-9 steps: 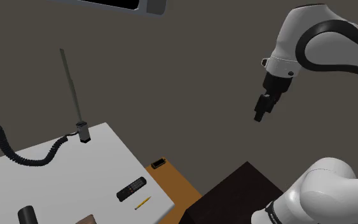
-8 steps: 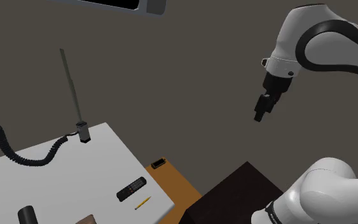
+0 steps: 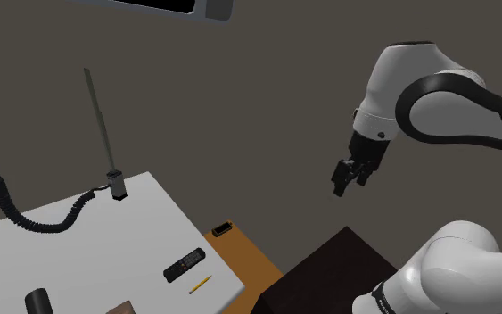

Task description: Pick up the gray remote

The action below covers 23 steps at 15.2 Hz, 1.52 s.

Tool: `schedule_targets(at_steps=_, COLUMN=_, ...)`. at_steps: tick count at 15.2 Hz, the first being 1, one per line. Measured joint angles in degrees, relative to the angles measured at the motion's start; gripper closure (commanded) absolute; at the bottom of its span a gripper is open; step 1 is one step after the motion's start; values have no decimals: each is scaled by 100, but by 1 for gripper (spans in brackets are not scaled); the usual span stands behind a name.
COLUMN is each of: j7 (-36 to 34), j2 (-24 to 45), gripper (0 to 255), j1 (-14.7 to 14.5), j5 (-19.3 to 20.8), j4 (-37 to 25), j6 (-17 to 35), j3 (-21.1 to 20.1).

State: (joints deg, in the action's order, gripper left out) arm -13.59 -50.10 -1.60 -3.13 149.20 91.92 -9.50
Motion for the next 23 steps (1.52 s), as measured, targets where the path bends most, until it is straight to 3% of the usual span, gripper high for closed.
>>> schedule_targets(at_steps=8, j7=-1876, j2=444, gripper=0, j1=-118, j5=-1101, j4=688, j6=1295, j3=-1232)
schedule_targets(at_steps=15, j7=-3513, j2=1640, gripper=0, j1=62, j5=-1738, j4=586, j6=2641, j3=-2422)
schedule_targets(at_steps=20, j7=-4789, j2=2859, gripper=0, j1=523, j5=-1684, j4=376, j6=3819, j3=-3356)
schedule_targets(at_steps=23, j7=-5833, j2=3782, gripper=0, j1=1022, j5=-1130, j4=-3, j6=4388, j3=-3956)
